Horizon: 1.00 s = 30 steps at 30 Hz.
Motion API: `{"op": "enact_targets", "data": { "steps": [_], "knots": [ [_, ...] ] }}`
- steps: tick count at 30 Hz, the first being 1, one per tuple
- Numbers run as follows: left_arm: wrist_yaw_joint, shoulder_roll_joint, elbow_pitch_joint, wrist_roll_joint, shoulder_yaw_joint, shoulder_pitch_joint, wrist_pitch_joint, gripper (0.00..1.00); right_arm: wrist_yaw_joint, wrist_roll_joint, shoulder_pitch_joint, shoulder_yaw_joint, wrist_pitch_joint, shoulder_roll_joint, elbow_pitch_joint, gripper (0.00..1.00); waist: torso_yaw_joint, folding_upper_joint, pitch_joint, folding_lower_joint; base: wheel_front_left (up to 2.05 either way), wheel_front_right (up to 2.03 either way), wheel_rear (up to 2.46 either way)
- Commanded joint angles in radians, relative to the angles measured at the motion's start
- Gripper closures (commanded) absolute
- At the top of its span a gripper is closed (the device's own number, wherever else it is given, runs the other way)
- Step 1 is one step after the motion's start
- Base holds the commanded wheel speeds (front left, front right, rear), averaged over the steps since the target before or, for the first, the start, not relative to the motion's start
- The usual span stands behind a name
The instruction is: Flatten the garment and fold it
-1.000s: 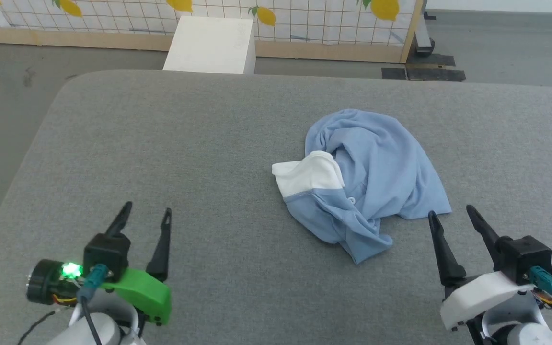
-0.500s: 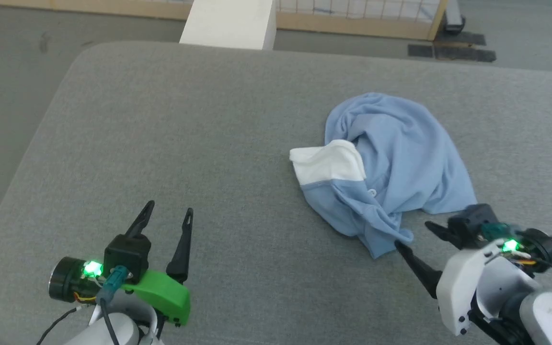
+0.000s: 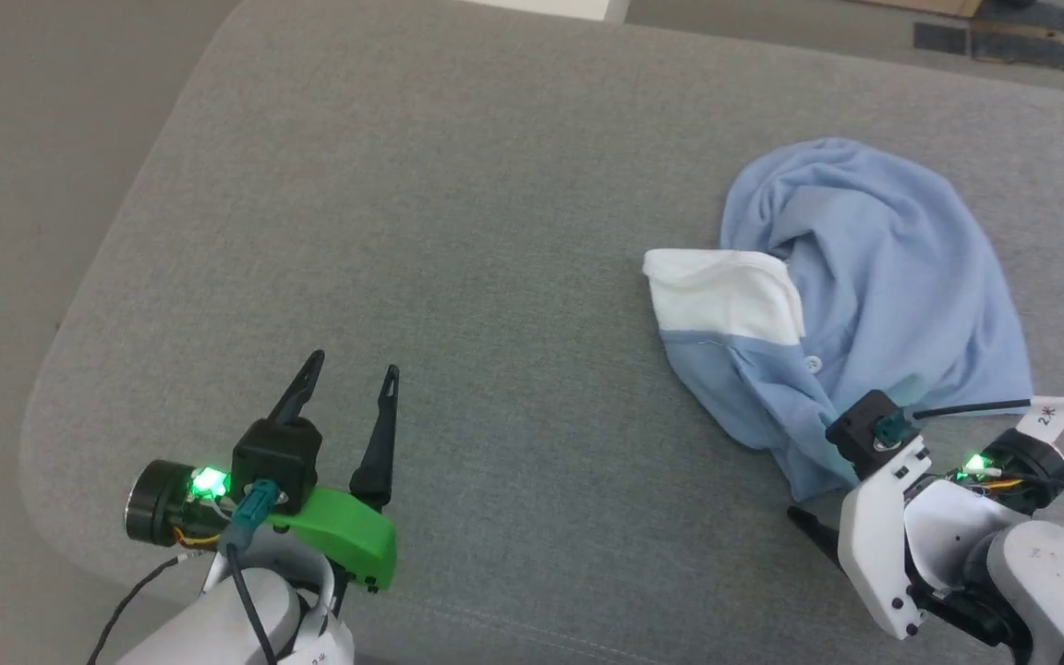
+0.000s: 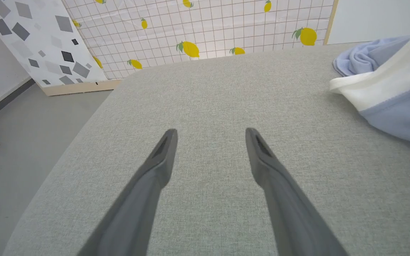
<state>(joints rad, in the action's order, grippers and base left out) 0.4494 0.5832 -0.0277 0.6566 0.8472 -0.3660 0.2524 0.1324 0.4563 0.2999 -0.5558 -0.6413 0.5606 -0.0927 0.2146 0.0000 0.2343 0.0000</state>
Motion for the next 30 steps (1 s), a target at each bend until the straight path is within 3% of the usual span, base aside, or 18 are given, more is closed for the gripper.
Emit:
{"op": "enact_targets", "data": {
  "steps": [1,3,5,6,12,17,24,28,30],
  "knots": [
    [-0.007,-0.009,-0.005,-0.01,-0.007,-0.017,0.008,0.0,-0.002,-0.008,0.017,-0.011,0.01,0.0,-0.019,0.0,0.027,0.0,0.027,0.0,0.0,0.0,0.0],
    [-0.01,-0.012,-0.009,-0.013,-0.011,-0.018,0.009,0.0,-0.002,-0.013,0.021,-0.027,0.015,0.001,-0.037,0.0,0.029,0.0,0.03,0.0,0.0,0.0,0.0],
    [-0.012,-0.016,-0.013,-0.016,-0.016,-0.017,0.009,0.0,-0.002,-0.019,0.027,-0.045,0.021,0.005,-0.055,0.79,0.03,0.0,0.032,0.0,0.0,0.0,0.0],
    [-0.013,-0.017,-0.016,-0.017,-0.019,-0.015,0.009,0.0,-0.002,-0.021,0.029,-0.049,0.025,0.007,-0.061,1.0,0.028,0.0,0.031,0.0,0.0,0.0,0.0],
    [-0.018,-0.02,-0.029,-0.014,-0.032,0.005,0.009,0.0,-0.002,-0.053,0.057,-0.054,0.108,0.035,-0.064,1.0,-0.01,0.0,-0.003,0.0,0.0,0.0,0.0],
    [-0.026,-0.015,-0.03,-0.007,-0.038,0.018,0.009,0.0,-0.002,-0.133,0.065,-0.02,0.187,0.132,-0.002,1.0,-0.064,0.0,-0.044,0.0,0.0,0.0,0.0],
    [-0.027,-0.004,-0.018,0.009,-0.046,0.031,0.004,0.0,-0.002,-0.224,-0.061,0.241,0.235,0.193,0.105,1.0,-0.15,0.0,-0.077,0.0,0.0,0.0,0.0],
    [-0.03,-0.006,-0.01,0.013,-0.041,0.028,-0.006,0.0,-0.002,-0.293,-0.208,0.419,0.258,0.154,0.104,1.0,-0.177,0.0,-0.083,0.0,0.0,0.0,0.0],
    [-0.032,-0.006,-0.006,0.013,-0.038,0.023,-0.012,0.0,-0.002,-0.331,-0.294,0.508,0.266,0.092,0.085,1.0,-0.187,0.0,-0.083,0.0,0.0,0.0,0.0]
  ]
}}
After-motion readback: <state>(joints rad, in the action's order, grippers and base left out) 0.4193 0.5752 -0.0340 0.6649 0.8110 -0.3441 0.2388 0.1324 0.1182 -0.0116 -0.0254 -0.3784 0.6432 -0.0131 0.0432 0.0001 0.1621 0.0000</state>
